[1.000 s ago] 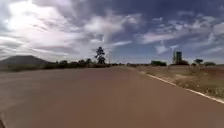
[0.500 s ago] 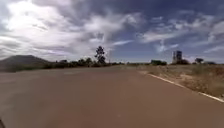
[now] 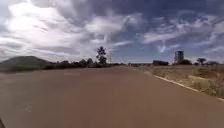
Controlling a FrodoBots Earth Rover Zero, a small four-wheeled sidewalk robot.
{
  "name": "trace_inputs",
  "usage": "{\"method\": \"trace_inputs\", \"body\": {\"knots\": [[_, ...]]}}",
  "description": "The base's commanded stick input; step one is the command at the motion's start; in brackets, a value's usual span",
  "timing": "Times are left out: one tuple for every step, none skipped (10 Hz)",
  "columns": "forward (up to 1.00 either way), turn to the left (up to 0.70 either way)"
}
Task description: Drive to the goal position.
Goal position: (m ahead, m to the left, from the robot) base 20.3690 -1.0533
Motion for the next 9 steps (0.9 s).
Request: {"method": "trace_inputs", "body": {"knots": [[0.97, -0.39], [0.97, 0.00], [0.97, 0.00], [0.97, 0.00], [0.97, 0.00], [0.97, 0.00], [0.97, 0.00], [0.97, 0.00], [0.97, 0.00]]}}
